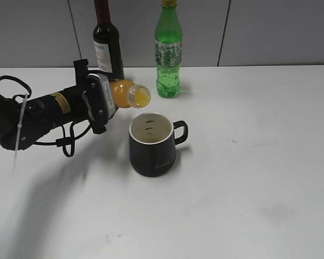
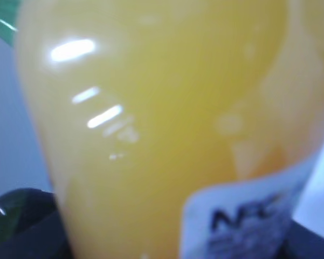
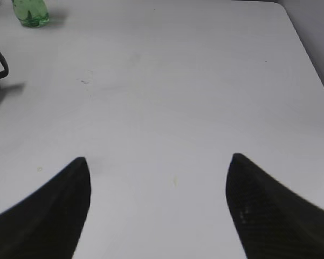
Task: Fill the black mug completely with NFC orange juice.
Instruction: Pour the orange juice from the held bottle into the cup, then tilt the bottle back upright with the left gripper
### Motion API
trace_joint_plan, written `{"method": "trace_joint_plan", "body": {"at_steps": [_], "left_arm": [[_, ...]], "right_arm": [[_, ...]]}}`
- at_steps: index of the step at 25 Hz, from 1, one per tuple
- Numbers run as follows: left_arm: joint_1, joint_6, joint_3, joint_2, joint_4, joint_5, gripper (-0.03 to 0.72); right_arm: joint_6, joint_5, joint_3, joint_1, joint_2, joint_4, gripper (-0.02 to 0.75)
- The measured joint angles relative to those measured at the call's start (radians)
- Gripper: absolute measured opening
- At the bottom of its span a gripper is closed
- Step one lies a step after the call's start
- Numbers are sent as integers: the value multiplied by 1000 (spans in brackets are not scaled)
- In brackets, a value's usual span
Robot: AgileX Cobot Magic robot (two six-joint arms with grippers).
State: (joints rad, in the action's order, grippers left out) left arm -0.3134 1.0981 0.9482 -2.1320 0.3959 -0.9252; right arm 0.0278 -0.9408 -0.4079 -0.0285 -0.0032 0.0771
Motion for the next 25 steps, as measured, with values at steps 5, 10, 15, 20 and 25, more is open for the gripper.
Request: {"method": "trace_joint_plan", "body": {"at_steps": [5,10,15,20,25], "left_arm": [[0,105,0,0,-5,-41,471],[0,180,0,0,-33,-52,471],[0,246,0,0,-52,-54,471],[0,299,0,0,-55,-68,471],[0,340,0,0,-57,-77,471]], "right_arm": [[0,0,0,0,0,0,592],[0,0,0,0,0,0,592],[0,0,0,0,0,0,592],[0,0,0,0,0,0,592],[0,0,0,0,0,0,592]]}}
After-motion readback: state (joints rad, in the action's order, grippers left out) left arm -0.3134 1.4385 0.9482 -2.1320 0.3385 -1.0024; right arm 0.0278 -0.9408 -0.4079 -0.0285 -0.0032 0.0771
